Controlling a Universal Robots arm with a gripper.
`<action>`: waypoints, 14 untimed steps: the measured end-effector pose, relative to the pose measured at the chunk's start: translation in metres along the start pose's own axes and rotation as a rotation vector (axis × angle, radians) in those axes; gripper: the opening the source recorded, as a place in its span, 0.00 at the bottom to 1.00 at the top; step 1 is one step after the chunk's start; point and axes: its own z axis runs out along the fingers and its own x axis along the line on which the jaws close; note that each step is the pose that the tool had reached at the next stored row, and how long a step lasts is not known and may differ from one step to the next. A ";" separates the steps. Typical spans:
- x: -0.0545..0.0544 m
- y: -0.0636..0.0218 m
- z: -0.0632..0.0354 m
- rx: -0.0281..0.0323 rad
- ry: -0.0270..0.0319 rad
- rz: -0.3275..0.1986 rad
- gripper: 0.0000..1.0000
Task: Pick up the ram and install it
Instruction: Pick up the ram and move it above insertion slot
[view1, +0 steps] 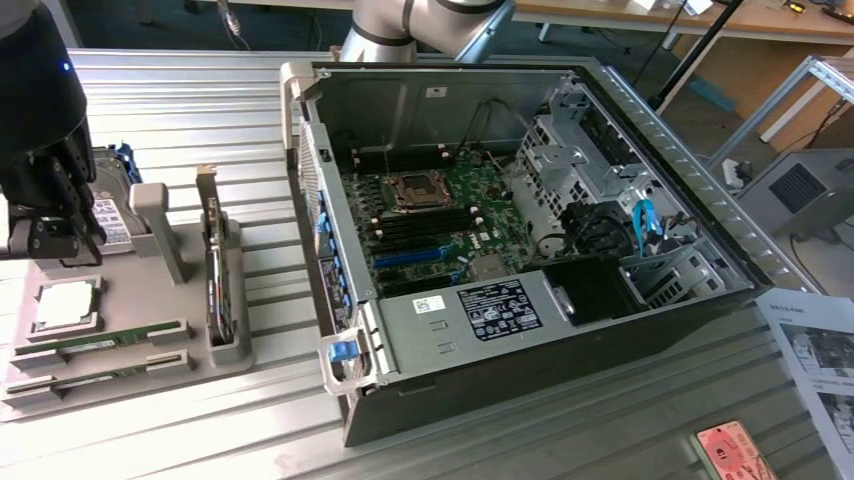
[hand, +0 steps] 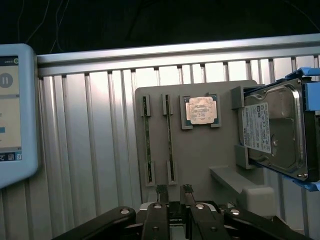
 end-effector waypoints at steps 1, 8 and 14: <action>0.000 0.0000 0.0000 0.0000 0.0000 0.000 0.24; 0.000 -0.0001 0.0004 0.0000 0.0014 -0.034 0.24; 0.004 -0.0004 0.0032 0.0000 0.0013 -0.034 0.24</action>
